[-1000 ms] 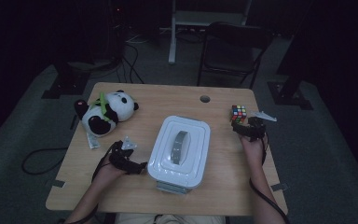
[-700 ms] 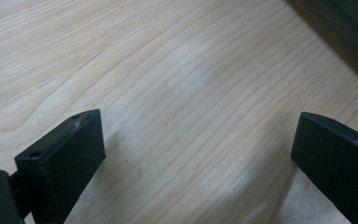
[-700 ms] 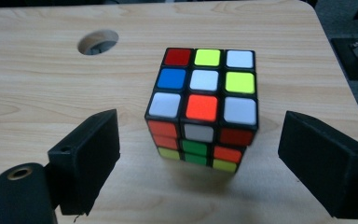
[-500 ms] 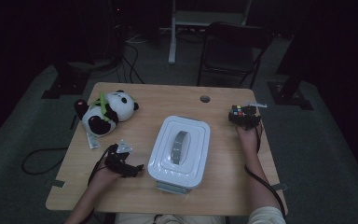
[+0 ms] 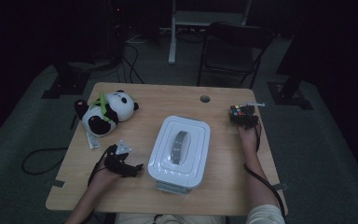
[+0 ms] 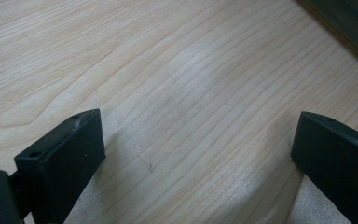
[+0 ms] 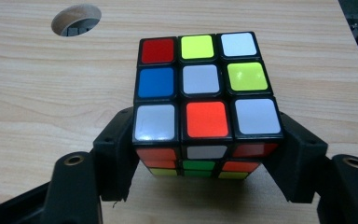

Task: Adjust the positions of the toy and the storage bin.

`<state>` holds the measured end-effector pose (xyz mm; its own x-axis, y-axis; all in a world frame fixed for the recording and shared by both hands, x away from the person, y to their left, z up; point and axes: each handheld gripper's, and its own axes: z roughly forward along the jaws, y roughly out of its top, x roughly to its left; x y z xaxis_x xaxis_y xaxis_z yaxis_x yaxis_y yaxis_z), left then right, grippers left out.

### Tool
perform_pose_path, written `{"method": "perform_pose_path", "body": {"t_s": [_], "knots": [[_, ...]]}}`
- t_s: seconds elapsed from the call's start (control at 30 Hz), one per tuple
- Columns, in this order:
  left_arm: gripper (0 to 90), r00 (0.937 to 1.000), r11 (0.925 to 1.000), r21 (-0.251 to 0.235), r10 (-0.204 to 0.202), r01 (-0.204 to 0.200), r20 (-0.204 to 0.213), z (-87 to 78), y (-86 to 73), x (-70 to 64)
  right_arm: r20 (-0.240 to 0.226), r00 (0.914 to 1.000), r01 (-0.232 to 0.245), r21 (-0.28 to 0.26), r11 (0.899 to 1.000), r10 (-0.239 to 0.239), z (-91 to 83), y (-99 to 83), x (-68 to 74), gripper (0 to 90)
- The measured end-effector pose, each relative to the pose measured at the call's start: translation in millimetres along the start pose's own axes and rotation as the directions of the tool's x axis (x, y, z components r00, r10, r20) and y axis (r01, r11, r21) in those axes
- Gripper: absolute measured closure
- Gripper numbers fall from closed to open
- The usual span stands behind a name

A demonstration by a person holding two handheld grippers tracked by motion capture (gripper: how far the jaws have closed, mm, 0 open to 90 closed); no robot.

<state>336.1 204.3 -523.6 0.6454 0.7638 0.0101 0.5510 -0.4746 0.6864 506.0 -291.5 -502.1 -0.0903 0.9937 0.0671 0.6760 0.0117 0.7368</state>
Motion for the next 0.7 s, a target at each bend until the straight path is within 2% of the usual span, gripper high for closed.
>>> {"method": "perform_pose_path", "body": {"t_s": [0.27,0.47,0.7], "knots": [[3.2,1.0,1.0,0.0,0.0,0.0,-0.001,0.1,-0.1,0.1,-0.014,0.9998,0.011,-0.006,1.0,-0.011,-15.4,-2.3,-1.4,33.5],[3.2,1.0,1.0,0.0,0.0,0.0,-0.001,0.1,-0.1,0.1,-0.049,0.9987,0.015,-0.02,1.0,-0.016,-33.6,-8.0,-4.0,33.5],[3.2,1.0,1.0,0.0,0.0,0.0,-0.001,0.1,-0.1,0.2,-0.054,0.9972,0.05,-0.035,0.998,-0.052,-56.8,-17.9,-4.8,33.5]]}}
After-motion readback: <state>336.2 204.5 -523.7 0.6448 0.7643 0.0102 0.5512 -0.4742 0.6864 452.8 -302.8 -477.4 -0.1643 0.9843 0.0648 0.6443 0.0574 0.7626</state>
